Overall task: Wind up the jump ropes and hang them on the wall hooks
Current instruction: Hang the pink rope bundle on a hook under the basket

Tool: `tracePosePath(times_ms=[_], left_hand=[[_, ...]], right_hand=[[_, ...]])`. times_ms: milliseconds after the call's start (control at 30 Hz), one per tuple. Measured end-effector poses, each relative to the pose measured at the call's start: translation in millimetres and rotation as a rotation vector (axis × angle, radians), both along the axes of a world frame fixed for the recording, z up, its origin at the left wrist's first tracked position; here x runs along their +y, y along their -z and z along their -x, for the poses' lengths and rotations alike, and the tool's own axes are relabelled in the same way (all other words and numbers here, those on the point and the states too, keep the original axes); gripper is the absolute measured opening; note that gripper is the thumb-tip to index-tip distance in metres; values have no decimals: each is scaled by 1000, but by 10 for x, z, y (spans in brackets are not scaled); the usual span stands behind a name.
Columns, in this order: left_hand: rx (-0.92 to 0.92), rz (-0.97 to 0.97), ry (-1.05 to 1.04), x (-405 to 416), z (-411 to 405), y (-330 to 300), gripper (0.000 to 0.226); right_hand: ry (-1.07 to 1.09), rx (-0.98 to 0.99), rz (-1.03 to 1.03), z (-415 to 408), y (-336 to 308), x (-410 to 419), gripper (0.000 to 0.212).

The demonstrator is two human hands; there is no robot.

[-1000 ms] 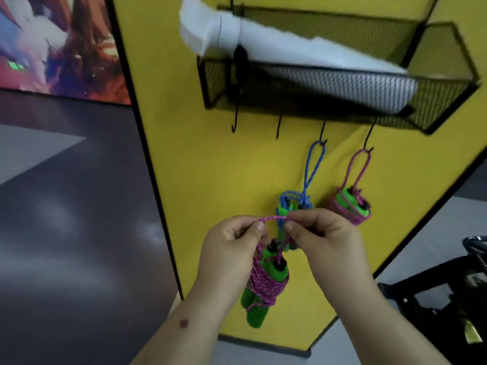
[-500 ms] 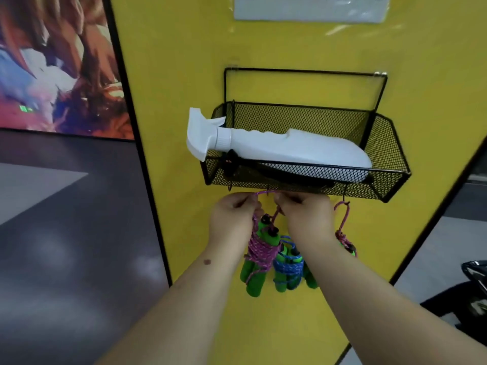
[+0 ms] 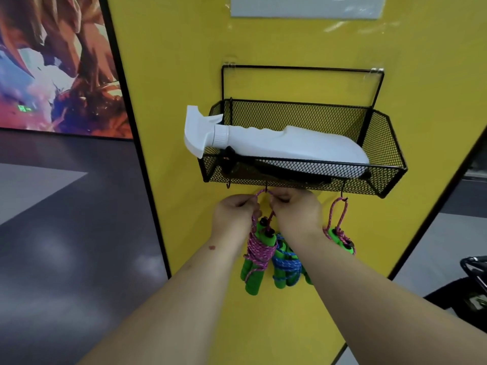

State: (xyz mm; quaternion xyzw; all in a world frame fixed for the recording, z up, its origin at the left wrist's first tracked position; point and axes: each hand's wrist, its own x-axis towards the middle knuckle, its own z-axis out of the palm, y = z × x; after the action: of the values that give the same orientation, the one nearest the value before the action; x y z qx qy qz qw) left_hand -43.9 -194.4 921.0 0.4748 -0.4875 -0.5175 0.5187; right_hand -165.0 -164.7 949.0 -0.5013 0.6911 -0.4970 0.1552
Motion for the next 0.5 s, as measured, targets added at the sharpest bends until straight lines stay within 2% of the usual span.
tracePosePath(times_ms=[133, 267, 400, 500], left_hand=[[-183, 96, -19, 88, -43, -13, 13], [-512, 258, -75, 253, -157, -46, 18], [-688, 435, -125, 413, -267, -7, 15], [-860, 547, -145, 525, -334, 70, 25]], right_hand=[[-8, 105, -14, -4, 3, 34, 12], [-7, 230, 2, -11, 46, 149, 12], [-31, 372, 52, -25, 102, 339, 17], [-64, 525, 99, -97, 192, 476, 18]])
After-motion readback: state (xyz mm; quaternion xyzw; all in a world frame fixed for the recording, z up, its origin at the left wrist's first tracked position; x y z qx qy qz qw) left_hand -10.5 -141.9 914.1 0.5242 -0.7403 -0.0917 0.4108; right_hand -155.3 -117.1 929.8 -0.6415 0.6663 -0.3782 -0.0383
